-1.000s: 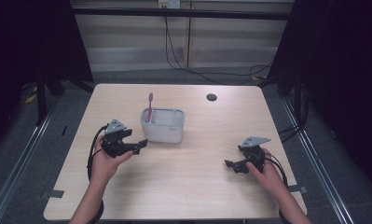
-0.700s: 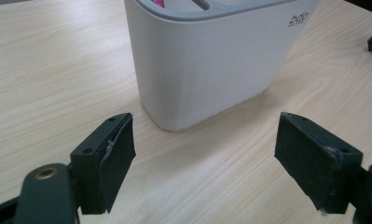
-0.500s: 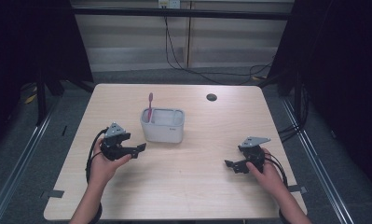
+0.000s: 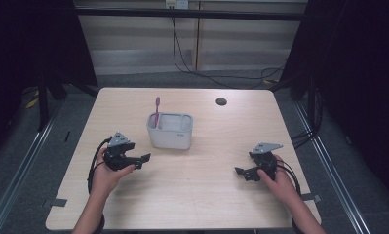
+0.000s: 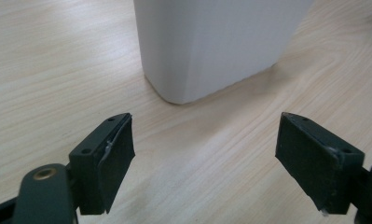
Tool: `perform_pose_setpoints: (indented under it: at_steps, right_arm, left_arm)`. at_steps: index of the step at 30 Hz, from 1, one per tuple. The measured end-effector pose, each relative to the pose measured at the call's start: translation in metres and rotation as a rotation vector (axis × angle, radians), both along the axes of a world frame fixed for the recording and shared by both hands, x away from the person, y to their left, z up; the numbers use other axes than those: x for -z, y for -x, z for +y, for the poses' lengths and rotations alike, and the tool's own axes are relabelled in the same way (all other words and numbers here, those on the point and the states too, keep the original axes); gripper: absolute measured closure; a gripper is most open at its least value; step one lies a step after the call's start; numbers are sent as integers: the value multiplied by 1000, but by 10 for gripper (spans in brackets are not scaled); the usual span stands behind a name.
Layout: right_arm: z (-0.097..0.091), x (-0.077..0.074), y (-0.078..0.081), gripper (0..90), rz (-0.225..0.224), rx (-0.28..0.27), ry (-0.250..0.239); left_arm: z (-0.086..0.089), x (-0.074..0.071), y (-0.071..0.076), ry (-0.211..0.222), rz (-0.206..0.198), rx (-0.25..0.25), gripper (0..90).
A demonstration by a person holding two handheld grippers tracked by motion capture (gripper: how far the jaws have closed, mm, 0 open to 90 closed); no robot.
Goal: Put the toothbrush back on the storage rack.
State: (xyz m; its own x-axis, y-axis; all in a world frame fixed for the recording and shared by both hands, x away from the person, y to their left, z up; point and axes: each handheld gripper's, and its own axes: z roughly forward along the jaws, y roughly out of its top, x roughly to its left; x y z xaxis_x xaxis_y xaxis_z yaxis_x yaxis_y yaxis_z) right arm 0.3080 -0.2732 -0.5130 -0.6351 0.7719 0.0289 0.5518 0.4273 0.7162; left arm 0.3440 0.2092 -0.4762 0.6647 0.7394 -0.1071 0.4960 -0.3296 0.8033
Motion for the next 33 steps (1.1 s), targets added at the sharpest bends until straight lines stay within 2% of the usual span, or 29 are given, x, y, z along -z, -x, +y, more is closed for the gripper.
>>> perform_pose_setpoints:
  at_steps: [4,5,10,13,19,23,24,33]
  right_arm:
    - [0,0,0,101,0,0,0]
    - [0,0,0,101,0,0,0]
    - [0,0,0,101,0,0,0]
    - [0,0,0,101,0,0,0]
    - [0,0,0,101,0,0,0]
    - [0,0,0,101,0,0,0]
    - [0,0,0,101,0,0,0]
    - [0,0,0,101,0,0,0]
  left_arm:
    - [3,2,0,-13,4,16,191]
    - [3,2,1,-1,6,12,191]
    - [8,5,1,-25,7,18,191]
    - [10,8,1,-13,19,10,192]
    - [13,13,2,-48,29,20,192]
    - [14,16,2,-46,32,20,192]
    - [15,17,2,-59,28,24,193]
    - [16,20,4,-88,28,32,193]
